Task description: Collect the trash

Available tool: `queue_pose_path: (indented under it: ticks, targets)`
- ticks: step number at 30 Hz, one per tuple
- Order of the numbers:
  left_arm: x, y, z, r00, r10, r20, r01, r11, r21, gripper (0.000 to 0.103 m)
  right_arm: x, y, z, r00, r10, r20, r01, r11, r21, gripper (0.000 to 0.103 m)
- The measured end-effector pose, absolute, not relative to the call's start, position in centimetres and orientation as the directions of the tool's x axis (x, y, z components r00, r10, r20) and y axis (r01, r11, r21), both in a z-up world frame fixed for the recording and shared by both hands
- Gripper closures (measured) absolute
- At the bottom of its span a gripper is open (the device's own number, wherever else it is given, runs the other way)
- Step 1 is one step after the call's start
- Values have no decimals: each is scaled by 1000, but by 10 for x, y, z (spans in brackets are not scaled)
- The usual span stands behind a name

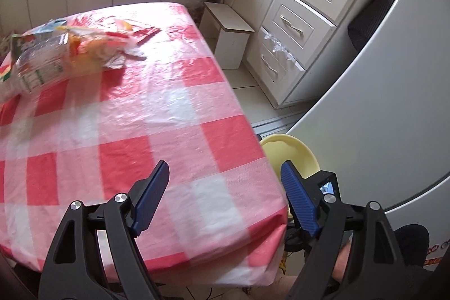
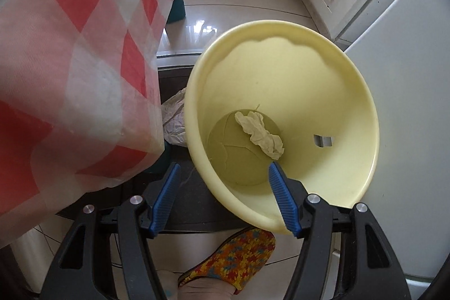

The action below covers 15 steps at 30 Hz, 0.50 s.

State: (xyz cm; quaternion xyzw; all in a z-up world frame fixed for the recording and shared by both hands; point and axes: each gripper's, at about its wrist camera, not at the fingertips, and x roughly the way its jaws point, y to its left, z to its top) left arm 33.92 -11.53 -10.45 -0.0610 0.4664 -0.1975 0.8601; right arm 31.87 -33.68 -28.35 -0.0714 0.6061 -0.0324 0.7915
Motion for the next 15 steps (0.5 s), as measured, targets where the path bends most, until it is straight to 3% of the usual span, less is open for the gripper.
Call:
queue_pose_path:
  ticks: [2, 5, 8, 15]
  targets:
    - [338, -109, -105, 488, -393, -780, 271, 917, -292, 25, 319, -337, -291, 252, -155, -955, -50, 984, -173, 42]
    - [336, -102, -105, 494, -386, -779, 261, 920, -291, 25, 318, -333, -308, 217, -174, -960, -82, 977, -196, 68]
    - [334, -95, -105, 498, -383, -778, 249, 923, -295, 25, 316, -326, -312, 236, -198, -951, -118, 966, -231, 72]
    - [326, -109, -105, 457, -437, -775, 317, 894, -317, 25, 301, -320, -308, 179, -118, -977, -162, 976, -147, 82]
